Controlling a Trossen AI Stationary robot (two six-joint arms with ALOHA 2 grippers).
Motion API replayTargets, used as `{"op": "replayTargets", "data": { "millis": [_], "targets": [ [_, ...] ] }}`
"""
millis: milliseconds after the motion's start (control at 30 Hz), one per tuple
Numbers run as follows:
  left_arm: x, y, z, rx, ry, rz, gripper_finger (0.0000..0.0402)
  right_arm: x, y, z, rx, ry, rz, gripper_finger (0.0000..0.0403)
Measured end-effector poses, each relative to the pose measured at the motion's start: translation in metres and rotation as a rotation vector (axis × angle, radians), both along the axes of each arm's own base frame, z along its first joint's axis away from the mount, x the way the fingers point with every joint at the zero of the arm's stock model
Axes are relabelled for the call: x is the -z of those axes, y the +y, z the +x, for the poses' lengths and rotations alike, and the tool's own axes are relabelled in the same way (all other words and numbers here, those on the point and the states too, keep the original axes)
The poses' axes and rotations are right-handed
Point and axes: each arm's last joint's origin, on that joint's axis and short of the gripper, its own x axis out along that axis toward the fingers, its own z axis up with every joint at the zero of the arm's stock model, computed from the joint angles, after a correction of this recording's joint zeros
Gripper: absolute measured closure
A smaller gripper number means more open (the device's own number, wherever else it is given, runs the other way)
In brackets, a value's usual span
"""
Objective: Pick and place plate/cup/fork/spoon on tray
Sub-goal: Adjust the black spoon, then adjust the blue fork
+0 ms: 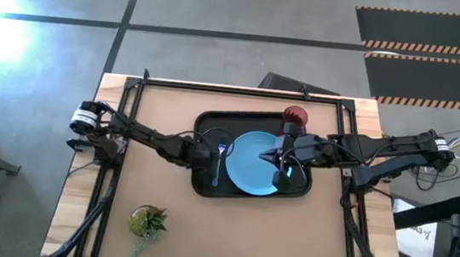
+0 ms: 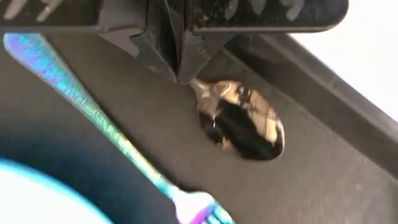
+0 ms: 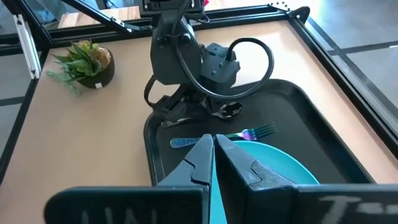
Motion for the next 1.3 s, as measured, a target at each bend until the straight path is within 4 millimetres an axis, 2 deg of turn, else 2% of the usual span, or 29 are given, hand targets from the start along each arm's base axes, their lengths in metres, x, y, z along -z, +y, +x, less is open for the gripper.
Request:
{"op": "replayTargets", "data": {
  "millis": [467, 833, 1300],
  "targets": [
    [0.001, -0.004, -0.002, 0.023, 0.021, -0.035, 0.0402, 0.001, 0.0, -0.001, 0.0, 0.016, -0.003, 0.0394],
    [-0.02, -0.007, 0.006, 0.047, 0.039, 0.007, 0.0402, 0.001, 0.0, -0.001, 0.0, 0.016, -0.003, 0.0394],
    [-0.015, -0.011, -0.001, 0.035, 0.092, -0.073, 0.0402, 0.002, 0.0, -0.001, 0.0, 0.02, -0.004, 0.0394]
  ]
}}
